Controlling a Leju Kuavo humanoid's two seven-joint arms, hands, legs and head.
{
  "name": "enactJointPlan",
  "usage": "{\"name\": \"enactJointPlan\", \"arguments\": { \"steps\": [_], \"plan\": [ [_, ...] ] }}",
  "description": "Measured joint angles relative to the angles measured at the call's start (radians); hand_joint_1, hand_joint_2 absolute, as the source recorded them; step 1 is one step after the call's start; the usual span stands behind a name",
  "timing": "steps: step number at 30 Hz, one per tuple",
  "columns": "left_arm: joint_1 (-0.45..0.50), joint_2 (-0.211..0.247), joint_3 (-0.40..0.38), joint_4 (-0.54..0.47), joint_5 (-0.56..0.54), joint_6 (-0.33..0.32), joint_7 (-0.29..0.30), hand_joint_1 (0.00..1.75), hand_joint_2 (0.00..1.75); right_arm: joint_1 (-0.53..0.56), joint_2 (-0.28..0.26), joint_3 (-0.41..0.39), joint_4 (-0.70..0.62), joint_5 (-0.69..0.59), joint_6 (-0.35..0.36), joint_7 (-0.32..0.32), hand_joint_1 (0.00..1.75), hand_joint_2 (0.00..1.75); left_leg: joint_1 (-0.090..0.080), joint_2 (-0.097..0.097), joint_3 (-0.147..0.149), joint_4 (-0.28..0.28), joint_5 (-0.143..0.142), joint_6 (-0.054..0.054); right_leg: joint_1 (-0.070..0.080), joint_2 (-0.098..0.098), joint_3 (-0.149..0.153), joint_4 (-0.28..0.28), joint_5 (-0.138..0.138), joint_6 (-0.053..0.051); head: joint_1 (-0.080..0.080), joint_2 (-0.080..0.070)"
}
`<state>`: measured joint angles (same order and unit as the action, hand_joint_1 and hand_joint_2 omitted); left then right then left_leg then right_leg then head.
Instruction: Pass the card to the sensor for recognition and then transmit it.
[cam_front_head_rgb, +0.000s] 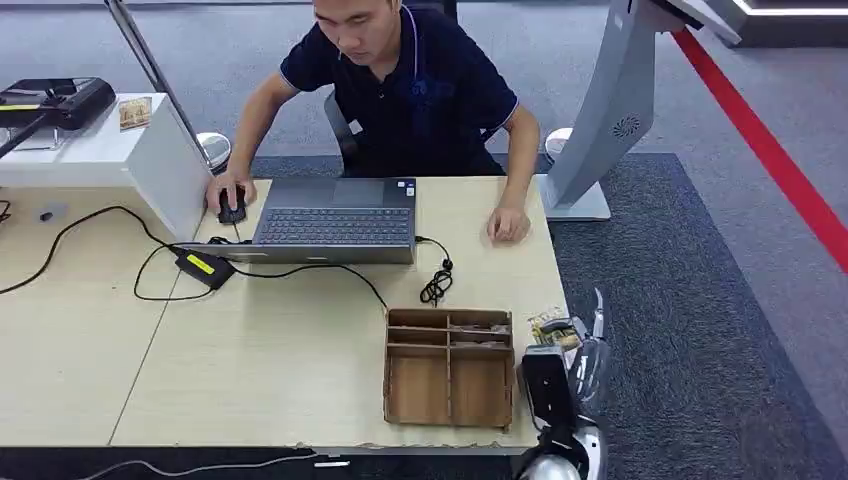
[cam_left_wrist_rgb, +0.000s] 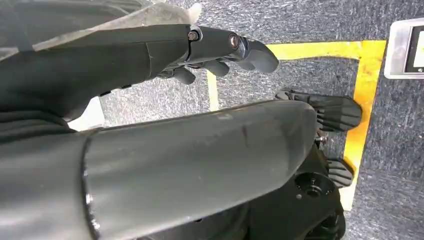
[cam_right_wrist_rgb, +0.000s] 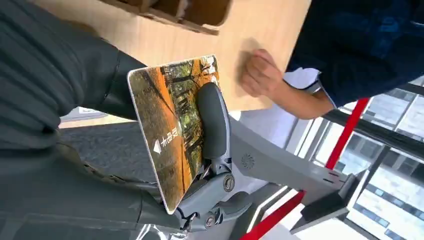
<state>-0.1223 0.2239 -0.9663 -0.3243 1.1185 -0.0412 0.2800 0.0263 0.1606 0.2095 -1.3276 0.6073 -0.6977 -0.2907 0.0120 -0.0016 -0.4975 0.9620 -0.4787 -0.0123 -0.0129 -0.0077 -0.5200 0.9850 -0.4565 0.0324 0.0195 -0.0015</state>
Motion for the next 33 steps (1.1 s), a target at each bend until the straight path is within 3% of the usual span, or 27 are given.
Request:
{"name": "enactJointPlan", "arguments": {
  "steps": [14,20,33],
  "plan": [
    [0.000,0.000,0.000,-0.001,-0.001,0.000,0.002,0.00,0.00,-0.016,0.001,-0.065,0.155,0.012,0.000,-0.033,1.75,1.75,0.000,0.000,0.000,0.000,0.000,0.000,0.000,0.000,0.000,0.000,0.000,0.000,0.000,0.000],
    [0.000,0.000,0.000,-0.002,-0.002,0.000,0.002,0.00,0.00,-0.040,0.013,-0.131,0.264,0.095,0.000,-0.078,1.75,1.75,0.000,0.000,0.000,0.000,0.000,0.000,0.000,0.000,0.000,0.000,0.000,0.000,0.000,0.000],
    [0.000,0.000,0.000,-0.003,-0.005,0.000,0.002,0.00,0.00,-0.083,0.042,-0.272,0.428,0.195,0.000,-0.101,1.75,1.75,0.000,0.000,0.000,0.000,0.000,0.000,0.000,0.000,-0.001,0.000,0.000,0.000,0.000,0.000]
  ]
}}
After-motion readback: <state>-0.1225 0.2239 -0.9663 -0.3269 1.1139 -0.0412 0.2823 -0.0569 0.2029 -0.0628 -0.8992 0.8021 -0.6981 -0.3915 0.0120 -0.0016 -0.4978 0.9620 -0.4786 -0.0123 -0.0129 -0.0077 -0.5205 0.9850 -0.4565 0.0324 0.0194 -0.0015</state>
